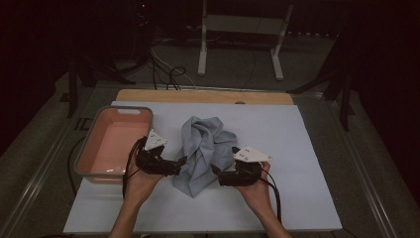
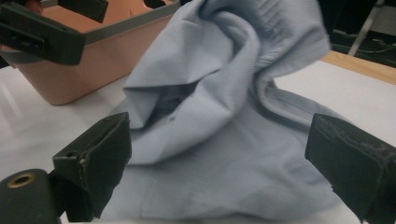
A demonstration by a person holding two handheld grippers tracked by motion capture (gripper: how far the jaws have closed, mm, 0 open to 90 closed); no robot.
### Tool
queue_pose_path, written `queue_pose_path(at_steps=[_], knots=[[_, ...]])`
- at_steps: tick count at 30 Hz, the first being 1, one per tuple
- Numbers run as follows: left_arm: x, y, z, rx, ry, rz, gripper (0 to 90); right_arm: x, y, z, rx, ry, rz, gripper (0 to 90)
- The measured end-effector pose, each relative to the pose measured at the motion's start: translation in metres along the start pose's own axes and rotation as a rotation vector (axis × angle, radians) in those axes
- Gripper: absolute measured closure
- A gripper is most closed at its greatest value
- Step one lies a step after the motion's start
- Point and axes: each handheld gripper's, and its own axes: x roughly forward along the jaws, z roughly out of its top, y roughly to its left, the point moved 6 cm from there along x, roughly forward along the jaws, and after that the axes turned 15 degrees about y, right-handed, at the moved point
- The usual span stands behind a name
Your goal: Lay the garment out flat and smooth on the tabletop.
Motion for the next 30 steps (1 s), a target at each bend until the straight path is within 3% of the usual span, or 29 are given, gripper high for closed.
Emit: queue_pose_path(at_steps=[7,15,21,24,27,30], knots=[[0.002,-0.001,0.001,0.005,0.002,0.002,2.2,0.024,0.008,0.007,-0.009,0.043,-0.008,7.5],[0.001,-0.002,0.001,0.006,-0.003,0.006,2.6,0.042,0.006,0.010,0.004,0.100,-0.009,12.4],[0.001,-0.003,0.002,0.013,-0.001,0.010,2.8,0.051,0.003,0.008,-0.018,0.145,-0.020,21.8],[0.001,-0.004,0.002,0.014,0.000,0.009,2.8,0.053,0.002,0.007,-0.018,0.169,-0.025,33.6],[0.001,-0.004,0.002,0.015,0.001,0.007,3.0,0.054,0.001,0.005,-0.009,0.189,-0.035,39.1],[0.001,-0.005,0.002,0.019,-0.001,0.004,3.1,0.051,0.000,0.003,-0.001,0.205,0.000,54.2]])
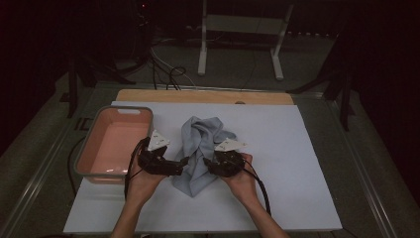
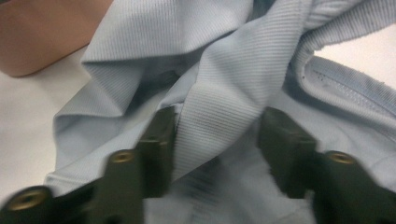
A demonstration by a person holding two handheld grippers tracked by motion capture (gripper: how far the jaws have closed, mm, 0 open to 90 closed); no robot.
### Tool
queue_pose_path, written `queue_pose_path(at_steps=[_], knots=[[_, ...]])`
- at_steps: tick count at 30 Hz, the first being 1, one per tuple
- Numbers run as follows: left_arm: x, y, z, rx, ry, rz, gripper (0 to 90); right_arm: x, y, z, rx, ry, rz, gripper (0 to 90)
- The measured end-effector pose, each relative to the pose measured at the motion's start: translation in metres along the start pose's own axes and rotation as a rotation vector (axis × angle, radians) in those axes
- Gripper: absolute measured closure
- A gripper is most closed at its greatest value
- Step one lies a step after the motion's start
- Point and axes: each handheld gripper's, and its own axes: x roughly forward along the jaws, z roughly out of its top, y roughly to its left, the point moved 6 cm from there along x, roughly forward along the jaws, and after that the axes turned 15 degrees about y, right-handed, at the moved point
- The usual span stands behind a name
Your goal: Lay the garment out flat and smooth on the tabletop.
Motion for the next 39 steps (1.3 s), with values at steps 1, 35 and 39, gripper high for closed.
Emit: queue_pose_path(at_steps=[1,35,39], knots=[[0.000,0.000,0.000,0.001,0.001,0.000,3.2,-0.001,0.000,0.000,-0.003,0.001,0.007,60.7],[0.008,-0.002,0.000,0.005,0.004,-0.003,10.5,-0.055,-0.005,-0.022,-0.088,-0.052,-0.068,88.8],[0.013,-0.007,0.001,0.017,0.020,0.001,16.1,-0.063,-0.006,-0.024,-0.101,-0.062,-0.067,88.8]])
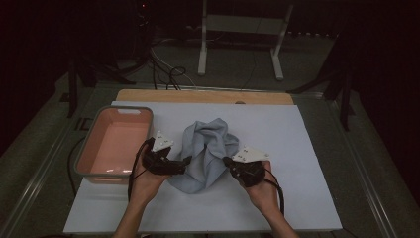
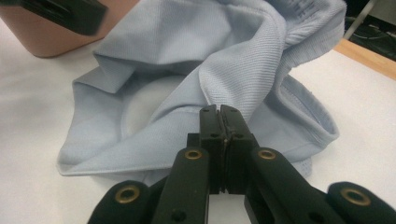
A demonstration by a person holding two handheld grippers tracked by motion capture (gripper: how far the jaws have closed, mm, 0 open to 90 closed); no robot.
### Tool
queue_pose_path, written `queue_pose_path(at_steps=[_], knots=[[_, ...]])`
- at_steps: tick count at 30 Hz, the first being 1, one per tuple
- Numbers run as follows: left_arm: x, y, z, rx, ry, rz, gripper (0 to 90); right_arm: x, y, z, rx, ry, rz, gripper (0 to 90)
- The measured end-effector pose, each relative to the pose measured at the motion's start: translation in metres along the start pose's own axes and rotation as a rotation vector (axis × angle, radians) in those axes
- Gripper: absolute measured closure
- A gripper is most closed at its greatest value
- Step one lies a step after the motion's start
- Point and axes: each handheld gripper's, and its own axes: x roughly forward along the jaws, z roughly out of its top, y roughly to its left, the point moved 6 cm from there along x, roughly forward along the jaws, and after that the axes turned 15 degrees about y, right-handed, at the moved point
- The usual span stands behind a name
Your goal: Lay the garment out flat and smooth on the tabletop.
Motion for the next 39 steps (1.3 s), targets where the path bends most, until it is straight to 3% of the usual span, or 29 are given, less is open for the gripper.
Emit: queue_pose_path(at_steps=[5,12,18,26,33,35,39], knots=[[0.011,-0.004,-0.001,0.012,0.039,0.033,28.2,-0.006,-0.001,-0.001,-0.002,-0.008,-0.011,88.8],[0.019,-0.005,-0.004,0.015,0.068,0.007,53.4,-0.018,-0.006,-0.005,0.000,-0.019,-0.025,88.9],[0.014,-0.008,-0.003,0.043,0.054,-0.014,82.8,-0.028,-0.013,-0.011,0.000,-0.026,-0.038,88.9],[-0.006,-0.005,0.004,0.030,-0.002,-0.006,85.4,-0.036,-0.020,-0.026,0.007,-0.006,-0.065,88.8],[-0.010,0.006,-0.001,-0.012,-0.004,-0.002,85.6,-0.045,-0.020,-0.041,0.006,0.008,-0.068,88.8],[-0.012,0.010,-0.001,-0.033,-0.008,0.004,85.6,-0.047,-0.018,-0.048,0.015,0.016,-0.038,88.8],[-0.014,0.016,-0.003,-0.069,-0.012,0.014,85.6,-0.047,-0.013,-0.051,0.008,0.025,-0.035,88.9]])
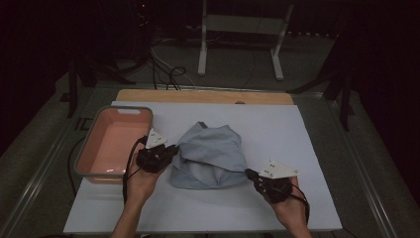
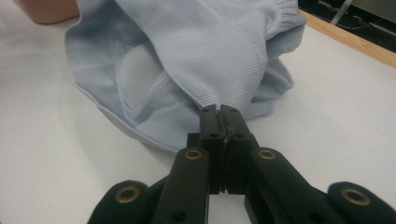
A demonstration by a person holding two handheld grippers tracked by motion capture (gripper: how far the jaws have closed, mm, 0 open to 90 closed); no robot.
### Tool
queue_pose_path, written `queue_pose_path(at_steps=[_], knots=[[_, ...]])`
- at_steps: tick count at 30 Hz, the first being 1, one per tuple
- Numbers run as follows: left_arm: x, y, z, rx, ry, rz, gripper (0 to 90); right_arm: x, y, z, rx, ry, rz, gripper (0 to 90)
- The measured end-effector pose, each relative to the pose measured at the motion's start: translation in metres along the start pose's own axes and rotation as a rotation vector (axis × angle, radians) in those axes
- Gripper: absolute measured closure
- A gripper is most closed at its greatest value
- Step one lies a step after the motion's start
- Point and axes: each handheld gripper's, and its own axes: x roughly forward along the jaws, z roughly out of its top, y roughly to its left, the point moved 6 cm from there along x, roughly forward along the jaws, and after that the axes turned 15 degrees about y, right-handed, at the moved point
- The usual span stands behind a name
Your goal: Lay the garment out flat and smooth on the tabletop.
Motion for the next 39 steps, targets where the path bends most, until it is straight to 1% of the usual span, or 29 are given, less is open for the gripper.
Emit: queue_pose_path(at_steps=[2,3,4,5,7,8,10,12,14,15,16,17,18,20,21,22,23,27,29,30,31,32,34,36,39], knots=[[-0.001,0.004,-0.001,-0.016,-0.002,0.004,85.5,-0.001,0.002,-0.001,-0.005,0.008,0.004,88.8],[-0.001,0.005,-0.001,-0.026,-0.002,0.010,85.5,-0.001,0.001,-0.001,-0.016,0.004,0.003,88.8],[-0.002,0.007,-0.002,-0.033,-0.002,0.019,85.3,-0.002,0.003,-0.002,-0.014,0.011,0.005,88.9],[-0.002,0.007,-0.002,-0.037,0.002,0.030,85.0,-0.002,0.004,-0.003,-0.016,0.013,0.015,88.9],[-0.001,0.006,-0.002,-0.039,0.004,0.038,84.0,-0.003,0.008,-0.003,-0.006,0.005,0.045,88.8],[-0.001,0.005,-0.001,-0.039,-0.001,0.037,80.9,-0.003,0.009,-0.004,-0.008,0.008,0.046,88.8],[-0.002,0.002,0.001,-0.030,-0.013,0.033,68.3,-0.002,0.011,-0.002,-0.015,0.003,0.044,88.8],[-0.003,-0.001,0.003,-0.021,-0.023,0.037,58.4,-0.001,0.014,0.000,-0.017,-0.003,0.052,88.9],[-0.004,-0.005,0.005,-0.015,-0.034,0.027,52.3,0.000,0.017,0.003,-0.024,-0.007,0.058,88.8],[-0.004,-0.007,0.006,-0.010,-0.035,0.023,50.4,0.001,0.018,0.004,-0.036,-0.007,0.058,88.8],[-0.003,-0.009,0.006,-0.004,-0.035,0.020,49.2,0.001,0.020,0.006,-0.036,-0.013,0.064,88.8],[-0.002,-0.011,0.007,0.003,-0.033,0.015,48.6,0.002,0.022,0.008,-0.033,-0.017,0.066,88.8],[-0.001,-0.014,0.007,0.008,-0.030,0.011,47.8,0.002,0.024,0.009,-0.046,-0.017,0.067,88.8],[0.001,-0.019,0.008,0.018,-0.026,0.001,46.7,0.005,0.028,0.013,-0.052,-0.018,0.079,88.8],[0.001,-0.019,0.008,0.018,-0.026,0.001,46.1,0.005,0.028,0.013,-0.052,-0.018,0.079,88.8],[0.002,-0.023,0.009,0.032,-0.019,-0.004,45.5,0.008,0.032,0.017,-0.070,-0.020,0.085,88.8],[0.003,-0.026,0.011,0.037,-0.017,-0.007,45.1,0.010,0.034,0.018,-0.070,-0.021,0.090,88.8],[0.004,-0.037,0.020,0.053,-0.024,-0.045,43.9,0.015,0.041,0.027,-0.087,-0.023,0.103,88.8],[0.006,-0.044,0.026,0.069,-0.019,-0.055,43.8,0.017,0.045,0.030,-0.096,-0.022,0.107,88.8],[0.006,-0.044,0.026,0.069,-0.019,-0.055,43.6,0.017,0.045,0.030,-0.096,-0.022,0.107,88.8],[0.008,-0.048,0.031,0.085,-0.017,-0.061,43.6,0.018,0.046,0.032,-0.100,-0.028,0.109,88.8],[0.010,-0.053,0.035,0.094,-0.017,-0.071,43.6,0.019,0.050,0.035,-0.104,-0.033,0.115,88.8],[0.013,-0.057,0.041,0.096,-0.013,-0.089,43.6,0.020,0.053,0.037,-0.100,-0.034,0.123,88.8],[0.017,-0.063,0.046,0.096,-0.013,-0.118,43.6,0.022,0.056,0.039,-0.113,-0.034,0.124,88.9],[0.024,-0.072,0.050,0.112,0.004,-0.150,43.0,0.023,0.062,0.042,-0.114,-0.038,0.124,88.8]])
